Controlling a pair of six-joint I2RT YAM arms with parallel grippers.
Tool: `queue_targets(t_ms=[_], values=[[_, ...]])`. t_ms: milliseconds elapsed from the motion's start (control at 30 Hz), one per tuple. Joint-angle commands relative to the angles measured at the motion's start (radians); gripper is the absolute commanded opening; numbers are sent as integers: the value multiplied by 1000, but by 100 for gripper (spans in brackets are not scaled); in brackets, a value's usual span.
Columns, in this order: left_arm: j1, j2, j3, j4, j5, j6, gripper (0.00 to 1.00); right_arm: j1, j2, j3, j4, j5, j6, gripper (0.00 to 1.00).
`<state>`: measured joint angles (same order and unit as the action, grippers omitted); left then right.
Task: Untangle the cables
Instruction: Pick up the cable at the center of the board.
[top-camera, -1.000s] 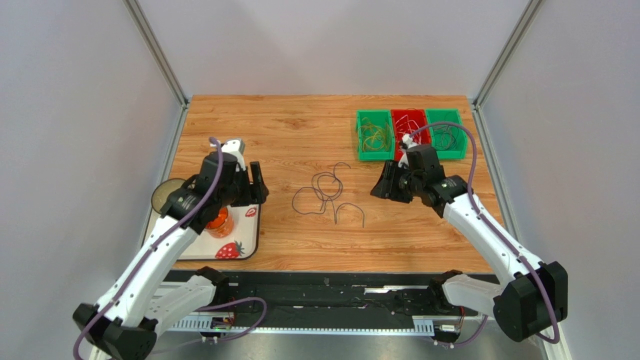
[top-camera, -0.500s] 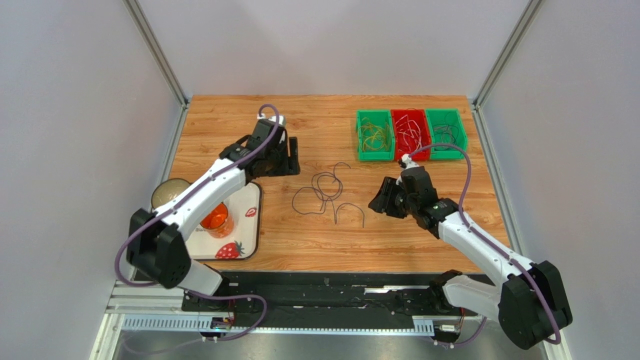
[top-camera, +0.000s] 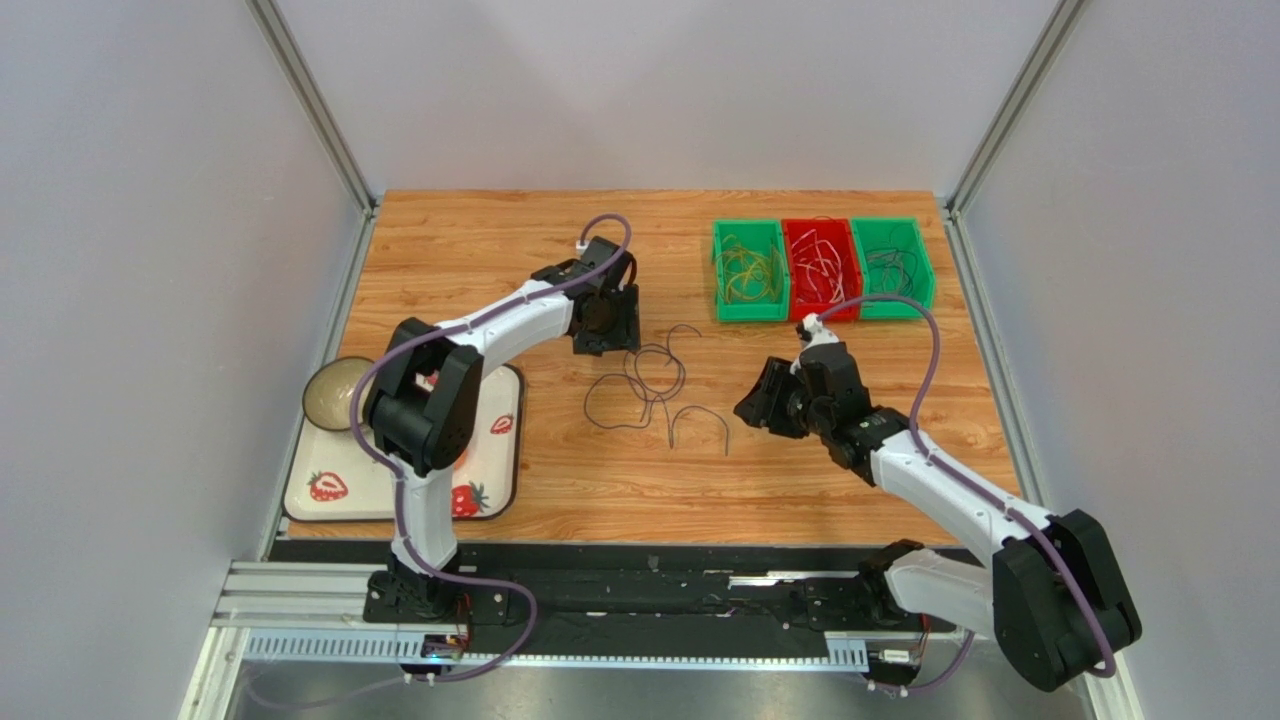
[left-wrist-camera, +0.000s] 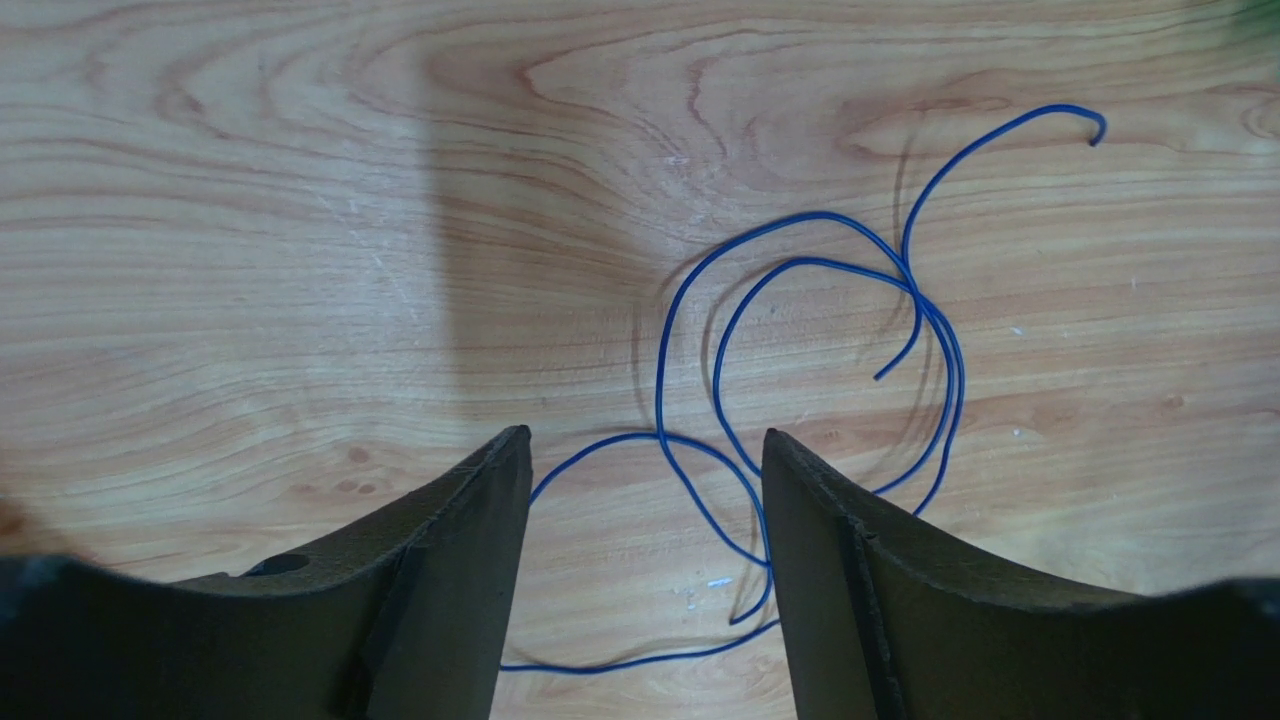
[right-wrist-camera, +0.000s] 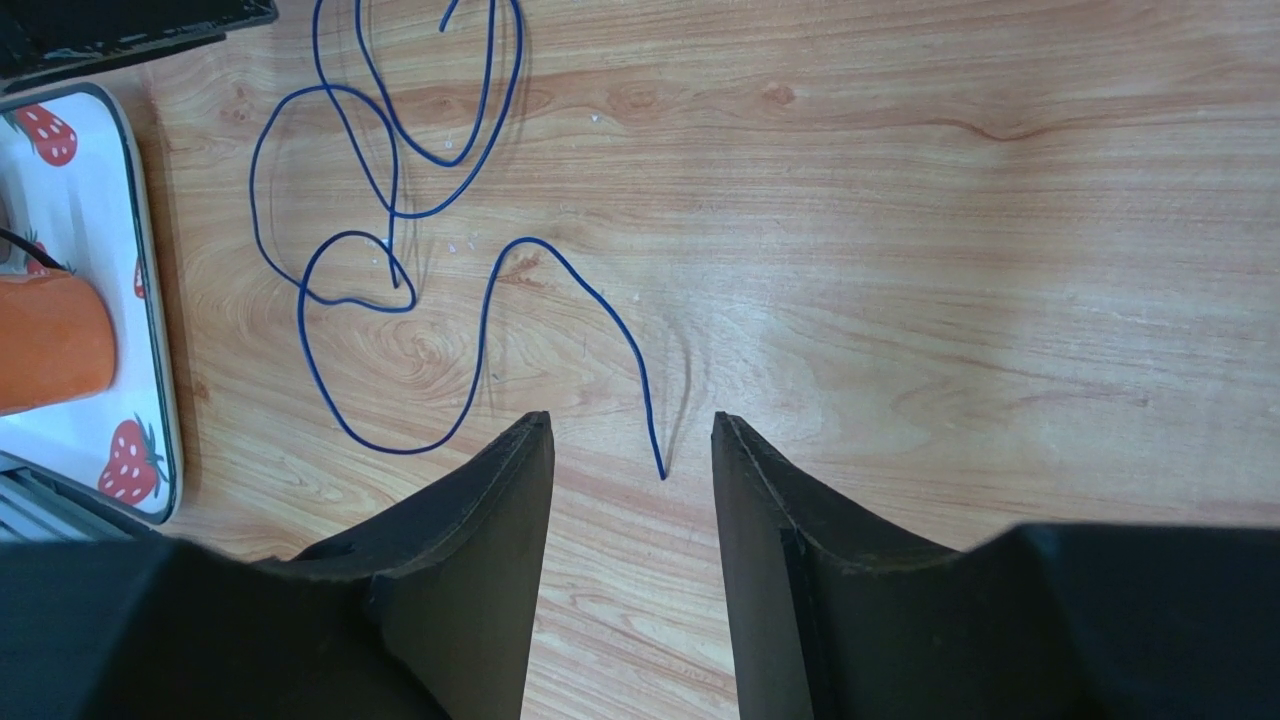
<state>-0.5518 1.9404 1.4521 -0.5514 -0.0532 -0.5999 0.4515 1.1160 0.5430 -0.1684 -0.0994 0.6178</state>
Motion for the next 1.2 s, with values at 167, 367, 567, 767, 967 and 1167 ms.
queue_targets(t_ms=[167,367,567,767,967,1167], values=[[-30,101,77,-4,12,-52,58,6,53,20,69,-16,-4,46],[-40,129,97,-16,3,-64,40,6,67,25,70,-19,-9,46],[-49,118,97,-25,12,-70,0,4,55,22,81,-57,-27,46],[-74,-49,96,-48,-20,-31,0,6,4,29,63,-106,-33,47],[-95,-207,62,-108,-48,-14,0,9,14,93,30,-247,-10,53],[-131,-291,-96,-98,-10,-67,0,26,44,126,18,-280,23,56]])
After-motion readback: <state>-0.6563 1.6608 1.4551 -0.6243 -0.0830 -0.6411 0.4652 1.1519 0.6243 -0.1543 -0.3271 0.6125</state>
